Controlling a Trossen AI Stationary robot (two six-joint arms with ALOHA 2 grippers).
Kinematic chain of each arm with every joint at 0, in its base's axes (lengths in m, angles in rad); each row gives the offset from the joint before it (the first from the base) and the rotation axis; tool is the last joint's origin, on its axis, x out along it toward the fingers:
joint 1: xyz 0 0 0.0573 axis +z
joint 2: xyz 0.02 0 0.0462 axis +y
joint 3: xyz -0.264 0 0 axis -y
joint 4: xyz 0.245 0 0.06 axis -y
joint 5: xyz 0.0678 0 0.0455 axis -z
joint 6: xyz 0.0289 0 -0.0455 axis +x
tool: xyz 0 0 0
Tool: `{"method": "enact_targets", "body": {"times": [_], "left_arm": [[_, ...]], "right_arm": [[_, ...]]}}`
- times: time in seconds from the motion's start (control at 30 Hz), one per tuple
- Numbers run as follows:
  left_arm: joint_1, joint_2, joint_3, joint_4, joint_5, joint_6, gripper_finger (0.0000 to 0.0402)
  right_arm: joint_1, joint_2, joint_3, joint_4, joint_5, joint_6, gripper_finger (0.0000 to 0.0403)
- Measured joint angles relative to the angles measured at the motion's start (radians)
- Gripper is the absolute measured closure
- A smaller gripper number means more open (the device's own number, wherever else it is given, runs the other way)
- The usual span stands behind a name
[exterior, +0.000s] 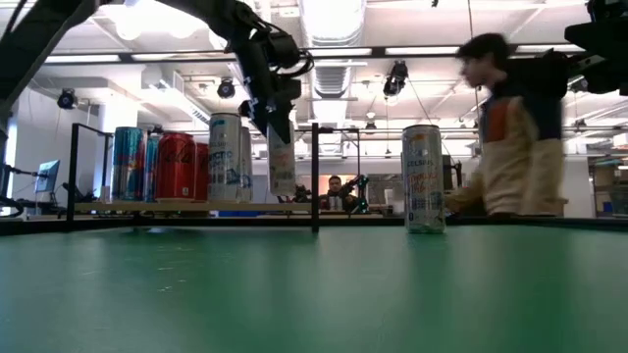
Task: Place canned beverage on shelf
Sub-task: Put the bottom white yellow soda can on the shelf
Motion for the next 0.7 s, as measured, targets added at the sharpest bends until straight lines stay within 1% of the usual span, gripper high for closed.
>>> {"method": "enact_targets", "body": {"times": [0.2, 0.33, 0.43, 0.57, 0.7], "left_arm": [[0.001, 0.057, 0.07, -0.092, 0.011, -0.001, 0.0154], [0.001, 0.108, 0.147, -0.16, 0.02, -0.005, 0.0154], [0.001, 0.152, 0.225, -0.234, 0.031, -0.014, 0.0154], [0.002, 0.211, 0.322, -0.294, 0.034, -0.039, 0.0154], [0.003, 0.251, 0.379, -0.327, 0.053, -0.06, 0.0154]], "right_arm": [[0.0, 0.0, 0.0, 0.0, 0.0, 0.0, 0.0007], [0.0, 0.0, 0.0, 0.0, 0.0, 0.0, 0.0007], [0.0, 0.0, 0.0, 0.0, 0.0, 0.0, 0.0007], [0.0, 0.0, 0.0, 0.0, 0.0, 0.0, 0.0007], [0.0, 0.0, 0.0, 0.0, 0.0, 0.0, 0.0007]]}}
